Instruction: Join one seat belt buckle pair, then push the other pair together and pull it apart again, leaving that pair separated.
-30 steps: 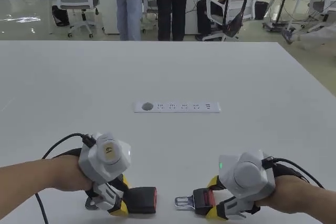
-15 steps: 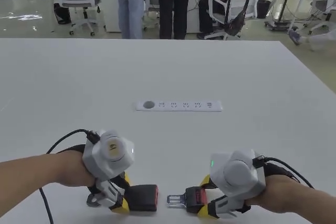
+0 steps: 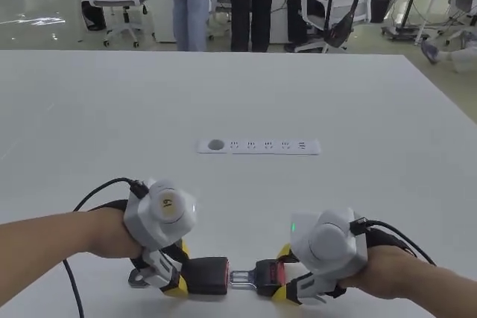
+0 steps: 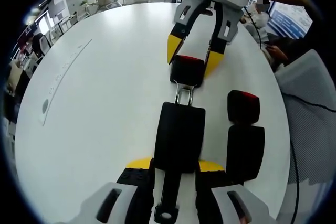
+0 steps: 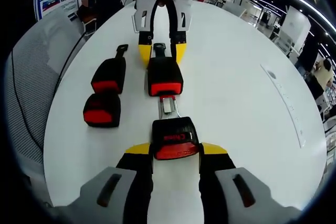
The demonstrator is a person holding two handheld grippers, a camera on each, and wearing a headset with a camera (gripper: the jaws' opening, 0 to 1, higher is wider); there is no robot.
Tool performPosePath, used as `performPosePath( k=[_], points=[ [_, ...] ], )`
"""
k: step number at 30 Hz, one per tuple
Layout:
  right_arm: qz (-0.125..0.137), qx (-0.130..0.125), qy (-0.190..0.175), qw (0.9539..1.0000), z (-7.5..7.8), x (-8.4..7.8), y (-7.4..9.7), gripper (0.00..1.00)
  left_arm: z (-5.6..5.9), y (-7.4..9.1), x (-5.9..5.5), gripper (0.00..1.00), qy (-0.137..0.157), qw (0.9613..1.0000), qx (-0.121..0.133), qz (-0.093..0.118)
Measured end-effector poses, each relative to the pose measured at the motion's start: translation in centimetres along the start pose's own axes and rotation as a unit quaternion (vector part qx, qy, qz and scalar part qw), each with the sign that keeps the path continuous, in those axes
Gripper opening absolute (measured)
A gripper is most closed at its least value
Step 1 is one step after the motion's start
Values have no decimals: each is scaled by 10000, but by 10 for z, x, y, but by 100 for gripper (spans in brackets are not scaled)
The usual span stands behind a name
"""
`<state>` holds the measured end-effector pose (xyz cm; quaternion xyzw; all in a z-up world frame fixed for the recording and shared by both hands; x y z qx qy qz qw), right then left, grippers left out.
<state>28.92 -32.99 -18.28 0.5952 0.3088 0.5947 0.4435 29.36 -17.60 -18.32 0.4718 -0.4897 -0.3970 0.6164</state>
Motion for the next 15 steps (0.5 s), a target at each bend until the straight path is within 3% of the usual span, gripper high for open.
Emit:
performPosePath(
  k=[15],
  points=[
    [94,21,11,10000,-2,11,-7,32,-1,0,0,30,69,10000,-3,51]
  ],
)
Point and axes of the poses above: the centre of the closed fingertips' face, and the gripper's own axes: y roughly backward along the fingers, z roughly to its right, x roughly out of its top, the point moved 3 cm from there along y, roughly backward along the fingers, and after that the axes turned 10 degrees about -z, right-handed, at the moved point
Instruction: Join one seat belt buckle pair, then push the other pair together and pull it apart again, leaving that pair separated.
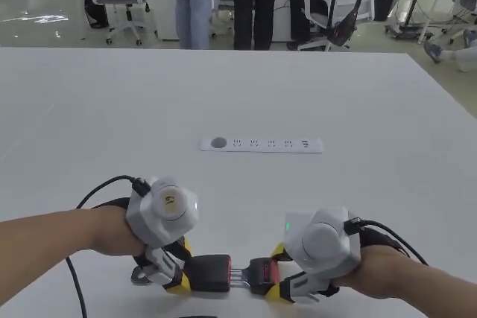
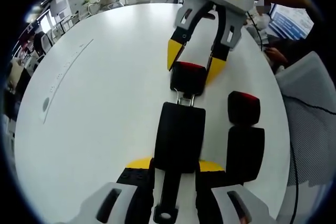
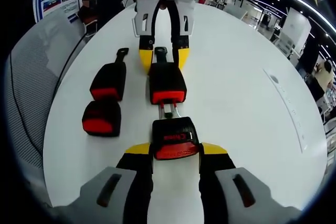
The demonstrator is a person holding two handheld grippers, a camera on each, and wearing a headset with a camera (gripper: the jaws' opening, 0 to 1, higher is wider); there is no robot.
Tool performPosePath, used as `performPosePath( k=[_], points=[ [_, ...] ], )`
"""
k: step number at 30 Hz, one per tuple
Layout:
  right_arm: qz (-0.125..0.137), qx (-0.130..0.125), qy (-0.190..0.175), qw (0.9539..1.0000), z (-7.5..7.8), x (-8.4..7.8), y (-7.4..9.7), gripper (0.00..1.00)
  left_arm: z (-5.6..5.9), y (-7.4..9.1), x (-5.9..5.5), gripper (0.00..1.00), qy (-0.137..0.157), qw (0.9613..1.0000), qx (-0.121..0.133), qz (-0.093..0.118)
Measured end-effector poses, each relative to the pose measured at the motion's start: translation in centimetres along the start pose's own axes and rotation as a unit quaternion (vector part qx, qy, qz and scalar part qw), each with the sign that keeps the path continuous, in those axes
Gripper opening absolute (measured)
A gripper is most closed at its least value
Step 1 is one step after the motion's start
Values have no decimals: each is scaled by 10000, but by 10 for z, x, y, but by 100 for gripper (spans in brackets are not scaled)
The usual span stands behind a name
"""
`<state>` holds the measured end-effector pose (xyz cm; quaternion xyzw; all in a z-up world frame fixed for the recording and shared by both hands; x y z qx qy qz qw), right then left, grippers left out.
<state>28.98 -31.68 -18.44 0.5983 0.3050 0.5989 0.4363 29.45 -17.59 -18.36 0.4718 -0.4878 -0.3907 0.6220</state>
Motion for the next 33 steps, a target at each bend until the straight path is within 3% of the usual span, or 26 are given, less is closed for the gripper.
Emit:
performPosePath(
  k=[27,33],
  points=[
    [253,4,-87,9996,-1,6,-6,30,1,-1,-1,30,4,9998,47,178],
    [239,40,-8,9997,-1,8,-6,30,1,-2,0,30,-135,9998,69,95]
  ],
)
Point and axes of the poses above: the centre of the closed fingertips' face, and the gripper's own axes: y roughly backward along the fingers, z roughly to its right, x roughly out of its top, the point moved 3 cm from there along y, roughly backward along the fingers, and after that the axes turned 10 degrees about -z, right-handed, at the moved point
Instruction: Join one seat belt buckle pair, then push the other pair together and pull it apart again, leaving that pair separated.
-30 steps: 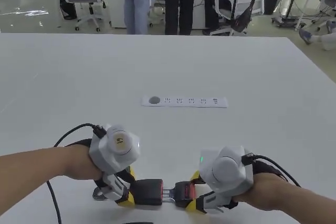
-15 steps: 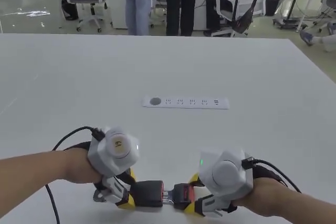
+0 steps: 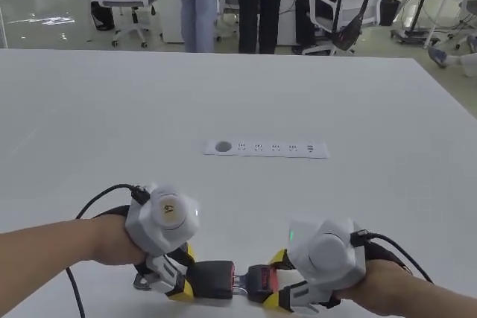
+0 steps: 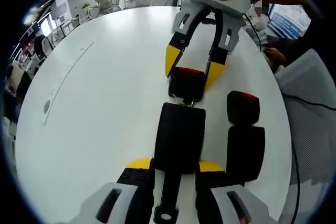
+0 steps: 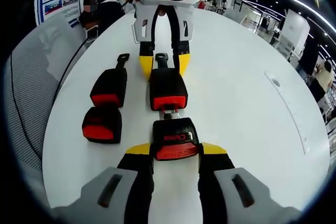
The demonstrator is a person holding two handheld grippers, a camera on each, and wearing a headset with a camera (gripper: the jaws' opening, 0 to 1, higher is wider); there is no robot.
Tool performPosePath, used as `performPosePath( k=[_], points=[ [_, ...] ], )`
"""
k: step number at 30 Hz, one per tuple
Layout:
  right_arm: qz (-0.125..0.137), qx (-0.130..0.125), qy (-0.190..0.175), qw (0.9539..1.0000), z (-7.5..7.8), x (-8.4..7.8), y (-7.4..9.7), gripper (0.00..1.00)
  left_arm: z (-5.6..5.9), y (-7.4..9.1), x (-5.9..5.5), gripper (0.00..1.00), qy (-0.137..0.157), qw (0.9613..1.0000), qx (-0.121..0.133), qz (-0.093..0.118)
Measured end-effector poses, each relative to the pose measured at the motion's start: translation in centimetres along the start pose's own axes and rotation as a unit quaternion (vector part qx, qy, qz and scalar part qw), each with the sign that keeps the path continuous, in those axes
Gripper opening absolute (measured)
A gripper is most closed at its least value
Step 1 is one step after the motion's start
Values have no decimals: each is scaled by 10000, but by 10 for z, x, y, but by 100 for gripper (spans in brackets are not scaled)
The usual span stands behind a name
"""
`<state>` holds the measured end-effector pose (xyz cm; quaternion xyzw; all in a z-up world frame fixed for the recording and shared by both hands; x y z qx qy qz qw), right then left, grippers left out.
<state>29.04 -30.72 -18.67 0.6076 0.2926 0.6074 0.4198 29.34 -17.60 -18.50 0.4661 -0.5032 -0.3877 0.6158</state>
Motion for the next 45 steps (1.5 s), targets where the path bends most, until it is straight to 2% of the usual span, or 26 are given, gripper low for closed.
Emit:
performPosePath(
  k=[5,10,18,21,24,45],
  points=[
    [-46,2,-10,10000,-1,1,-1,30,-2,-1,-2,30,7,10000,16,5],
    [-3,22,-84,10000,-3,11,-4,30,-1,0,-1,30,54,10000,64,29],
    [-9,-18,-113,9999,-2,14,-1,30,0,0,0,29,50,9999,114,79],
    [-42,-34,-72,10000,1,16,-4,30,0,-1,1,29,-1,9999,120,-29],
    [-161,-21,-67,9998,0,17,-4,29,5,-1,5,29,-85,9998,116,-149],
    [-283,-75,-170,9994,-3,16,-5,29,1,-1,2,29,-14,9997,145,-197]
  ],
)
Point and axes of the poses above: the centre of the closed fingertips' face, and the gripper's own axes: y roughly backward along the fingers, z roughly to its right, x roughly out of its top, the point moved 3 cm from there along y, roughly backward along the fingers, and after that the axes turned 10 degrees about -z, right-handed, at the moved point
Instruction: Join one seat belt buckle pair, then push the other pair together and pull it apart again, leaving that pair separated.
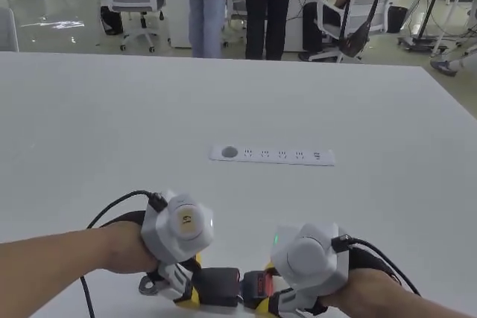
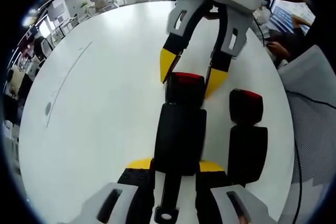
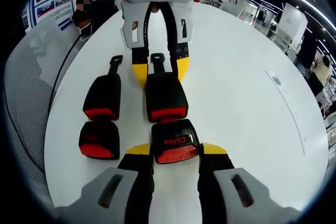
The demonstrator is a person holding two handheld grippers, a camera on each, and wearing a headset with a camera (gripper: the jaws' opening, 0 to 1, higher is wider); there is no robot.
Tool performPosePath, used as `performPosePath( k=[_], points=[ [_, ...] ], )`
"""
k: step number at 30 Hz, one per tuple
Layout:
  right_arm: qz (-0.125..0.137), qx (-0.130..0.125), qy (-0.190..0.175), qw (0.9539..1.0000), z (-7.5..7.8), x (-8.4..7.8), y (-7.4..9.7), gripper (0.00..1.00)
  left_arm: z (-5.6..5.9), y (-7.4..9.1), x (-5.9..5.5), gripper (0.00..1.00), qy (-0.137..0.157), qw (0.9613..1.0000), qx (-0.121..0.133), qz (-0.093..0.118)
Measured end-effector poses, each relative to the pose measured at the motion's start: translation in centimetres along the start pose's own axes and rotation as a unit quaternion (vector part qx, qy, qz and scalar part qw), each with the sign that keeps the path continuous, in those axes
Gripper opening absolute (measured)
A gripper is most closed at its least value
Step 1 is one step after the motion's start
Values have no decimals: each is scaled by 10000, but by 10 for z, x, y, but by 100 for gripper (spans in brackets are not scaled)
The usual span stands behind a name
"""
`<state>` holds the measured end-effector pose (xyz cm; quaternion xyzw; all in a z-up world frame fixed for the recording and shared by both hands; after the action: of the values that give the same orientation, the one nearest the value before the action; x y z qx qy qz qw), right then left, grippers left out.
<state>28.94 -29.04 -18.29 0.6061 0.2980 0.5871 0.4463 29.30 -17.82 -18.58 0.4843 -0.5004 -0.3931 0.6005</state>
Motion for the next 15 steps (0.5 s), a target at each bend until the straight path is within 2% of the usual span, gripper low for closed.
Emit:
performPosePath(
  k=[3,15],
  points=[
    [4,5,19,10000,0,-1,-1,30,1,1,1,29,33,10000,-2,30],
    [-99,-2,71,9999,0,-3,0,31,1,0,1,30,-2,10000,9,-93]
  ],
)
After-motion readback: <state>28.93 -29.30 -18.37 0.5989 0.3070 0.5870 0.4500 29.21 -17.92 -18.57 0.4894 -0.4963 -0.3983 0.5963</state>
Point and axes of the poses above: the centre of the closed fingertips' face, and the gripper's own axes: y roughly backward along the fingers, z roughly to its right, x roughly out of its top, the point moved 3 cm from there along y, roughly backward along the fingers, and after that the axes turned 10 degrees about -z, right-handed, at the moved point
